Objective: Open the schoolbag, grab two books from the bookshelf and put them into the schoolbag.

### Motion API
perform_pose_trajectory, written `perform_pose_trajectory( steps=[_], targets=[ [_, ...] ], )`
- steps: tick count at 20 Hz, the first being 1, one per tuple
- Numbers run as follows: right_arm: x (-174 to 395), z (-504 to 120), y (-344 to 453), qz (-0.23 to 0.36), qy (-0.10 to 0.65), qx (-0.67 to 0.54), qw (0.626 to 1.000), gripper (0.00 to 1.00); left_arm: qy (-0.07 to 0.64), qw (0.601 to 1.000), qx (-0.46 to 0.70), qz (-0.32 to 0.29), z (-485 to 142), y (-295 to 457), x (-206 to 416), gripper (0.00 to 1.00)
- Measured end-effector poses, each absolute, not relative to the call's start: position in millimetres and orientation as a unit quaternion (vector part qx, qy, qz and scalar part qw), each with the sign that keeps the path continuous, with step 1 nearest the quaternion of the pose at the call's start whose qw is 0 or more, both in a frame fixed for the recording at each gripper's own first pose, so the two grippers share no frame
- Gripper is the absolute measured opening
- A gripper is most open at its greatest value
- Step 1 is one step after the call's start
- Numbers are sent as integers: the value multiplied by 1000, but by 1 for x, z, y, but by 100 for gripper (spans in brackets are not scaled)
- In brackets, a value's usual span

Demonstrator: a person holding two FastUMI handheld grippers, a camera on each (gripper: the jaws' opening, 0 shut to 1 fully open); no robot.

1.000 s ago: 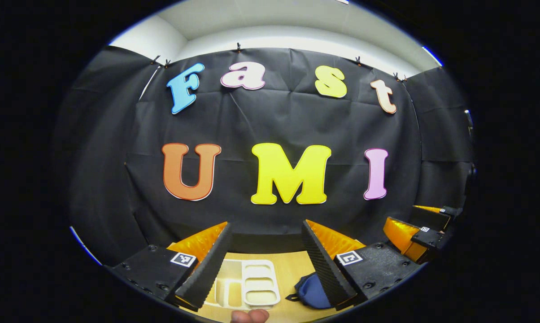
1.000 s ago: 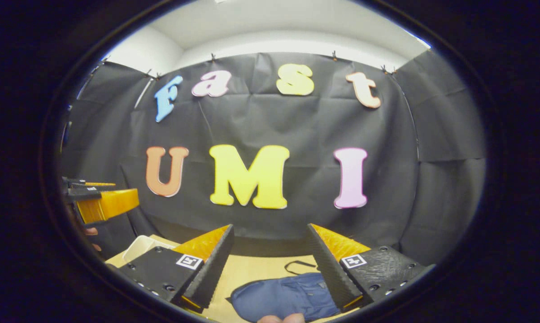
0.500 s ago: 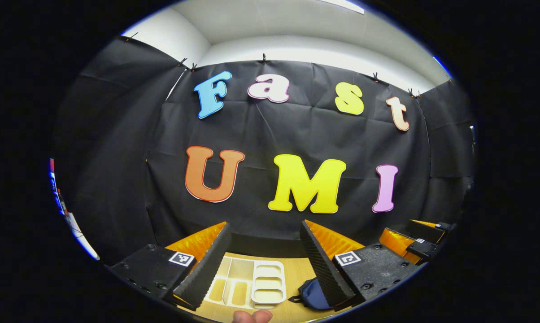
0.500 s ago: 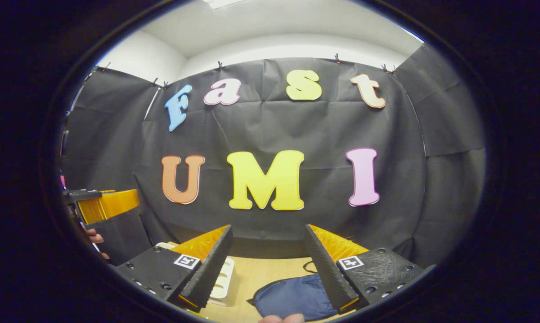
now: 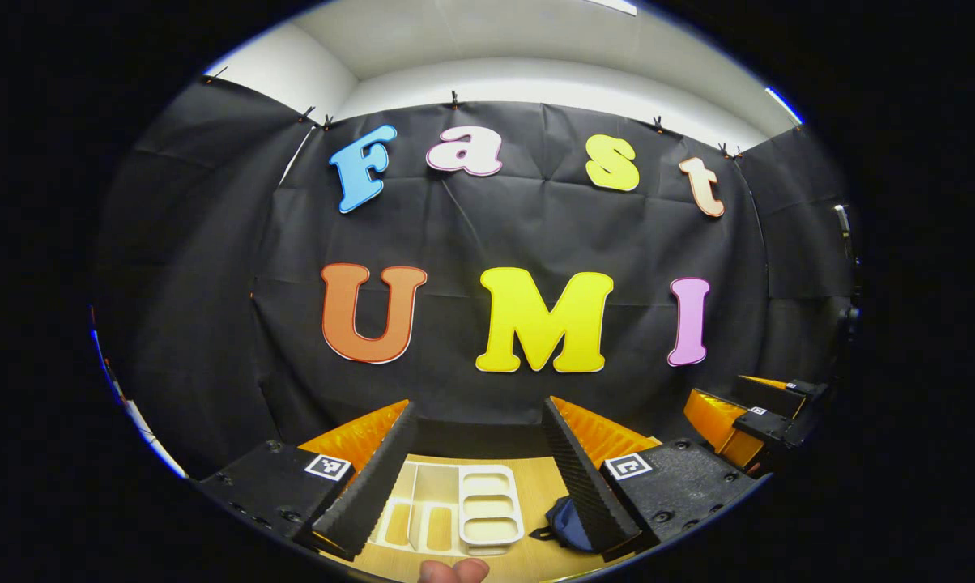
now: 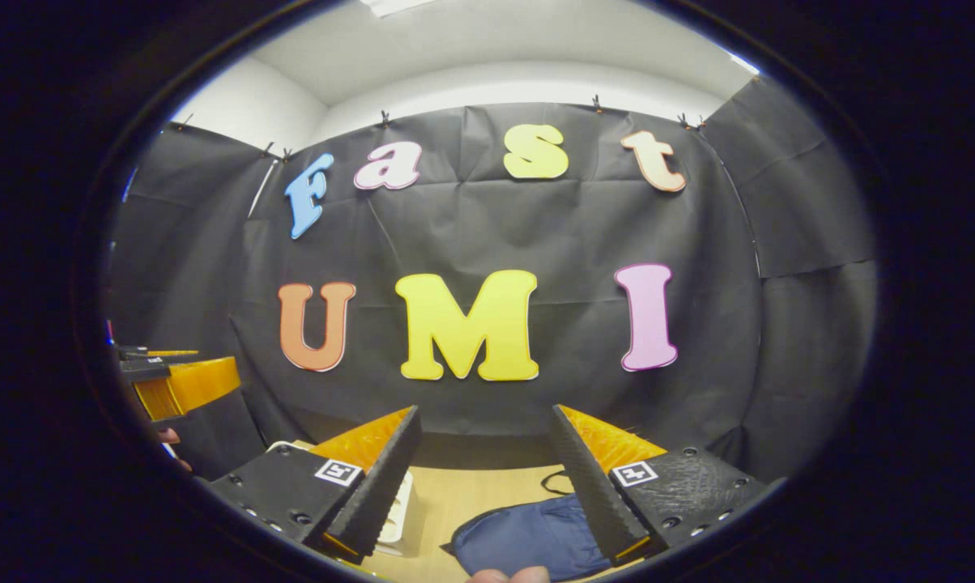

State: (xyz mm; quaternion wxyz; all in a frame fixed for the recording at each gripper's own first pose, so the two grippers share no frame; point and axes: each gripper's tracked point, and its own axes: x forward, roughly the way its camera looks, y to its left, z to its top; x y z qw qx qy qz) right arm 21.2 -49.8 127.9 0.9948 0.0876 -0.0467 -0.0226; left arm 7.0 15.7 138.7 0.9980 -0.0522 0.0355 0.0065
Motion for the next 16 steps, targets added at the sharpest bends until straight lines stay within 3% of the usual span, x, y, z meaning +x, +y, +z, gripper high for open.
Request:
perform_pose_trajectory(
  steps=[16],
  targets=[
    [8, 128, -67, -47, -54, 77, 994, 96, 34, 998, -50, -20, 136, -2, 7, 98]
  ],
)
